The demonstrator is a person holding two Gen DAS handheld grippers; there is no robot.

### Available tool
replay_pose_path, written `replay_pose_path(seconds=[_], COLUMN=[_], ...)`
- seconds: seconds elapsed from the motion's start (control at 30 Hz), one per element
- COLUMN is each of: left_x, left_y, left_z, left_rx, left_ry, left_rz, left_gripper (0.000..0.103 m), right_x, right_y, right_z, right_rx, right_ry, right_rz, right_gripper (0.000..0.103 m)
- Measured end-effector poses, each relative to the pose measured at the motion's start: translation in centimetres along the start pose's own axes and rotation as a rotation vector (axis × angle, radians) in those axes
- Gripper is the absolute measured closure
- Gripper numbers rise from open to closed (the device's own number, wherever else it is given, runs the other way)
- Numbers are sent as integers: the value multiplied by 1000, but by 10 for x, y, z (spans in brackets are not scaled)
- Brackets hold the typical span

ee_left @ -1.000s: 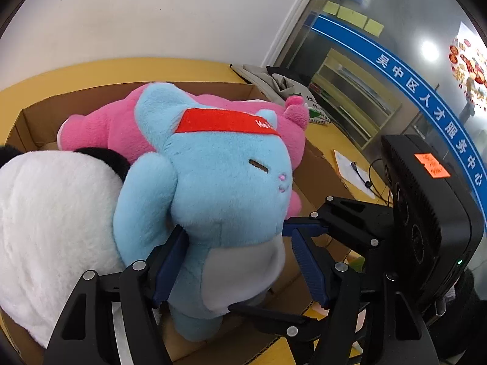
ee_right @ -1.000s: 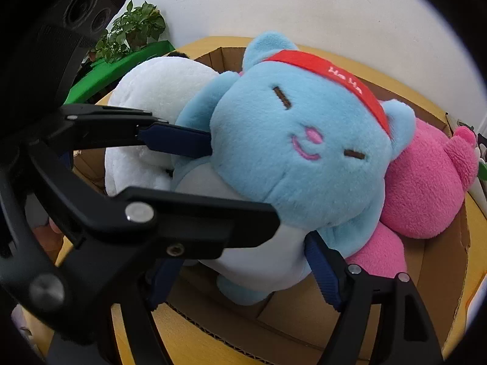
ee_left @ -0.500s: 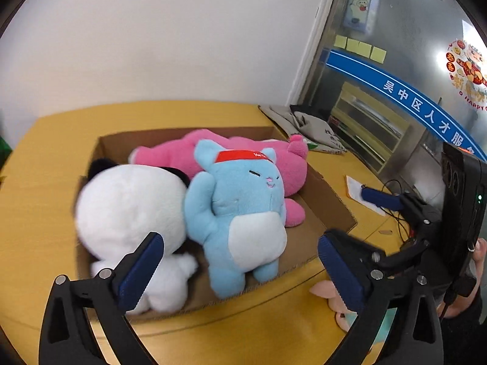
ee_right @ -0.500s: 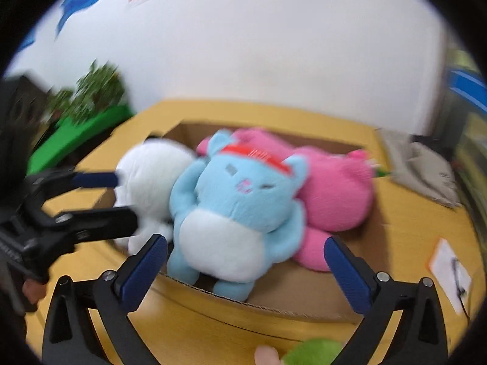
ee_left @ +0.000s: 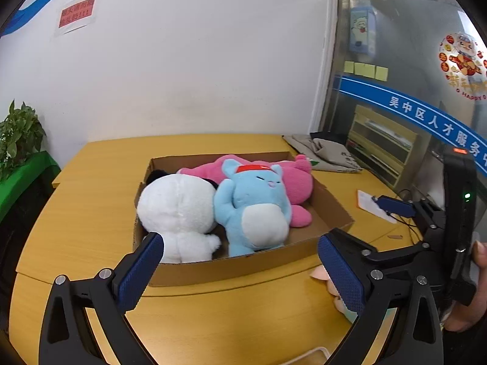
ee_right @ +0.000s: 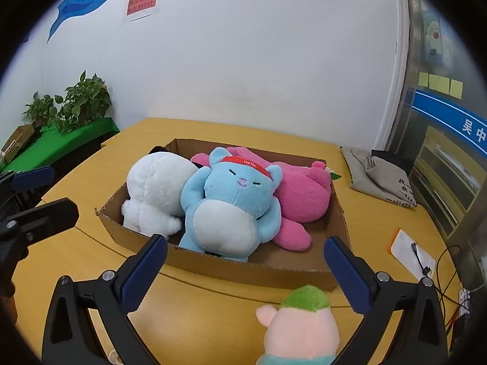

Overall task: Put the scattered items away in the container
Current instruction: 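Lift the blue cat into the box beside the panda and open both grippers, then move both grippers toward the teal-and-pink pig plush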

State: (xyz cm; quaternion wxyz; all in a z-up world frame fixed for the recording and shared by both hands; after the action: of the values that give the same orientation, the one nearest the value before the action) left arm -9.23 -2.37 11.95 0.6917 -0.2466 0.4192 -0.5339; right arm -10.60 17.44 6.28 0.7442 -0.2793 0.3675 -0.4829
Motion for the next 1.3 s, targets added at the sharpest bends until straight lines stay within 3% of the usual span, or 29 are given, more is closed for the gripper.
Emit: replay_pose_path(seconds=[0.57,1.3], left_x=[-17,-18], left_y=[13,23], left_z=[11,-4], left_rx=[19,67], left_ry=[14,22], left_rz=[-16,-7], left_gripper=[0,0], right_x=[4,-1], right_y=[16,25], right_z=[13,4], right_rx=[16,36], right_ry=[3,3], right_rz=[5,-15], right_gripper=[0,0])
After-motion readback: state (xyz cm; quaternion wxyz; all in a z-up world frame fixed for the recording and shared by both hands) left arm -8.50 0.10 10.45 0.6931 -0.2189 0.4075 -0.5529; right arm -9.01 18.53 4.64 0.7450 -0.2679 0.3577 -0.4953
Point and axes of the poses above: each gripper's, at about its wrist camera, not at the fingertips, and z roughly against the way its jaws point, x to its left, y to its underside, the point moved 2 cm from there along -z, roughly the way its jaws point, and after that the axes turned 13 degrees about z, right-handed, at the moved point
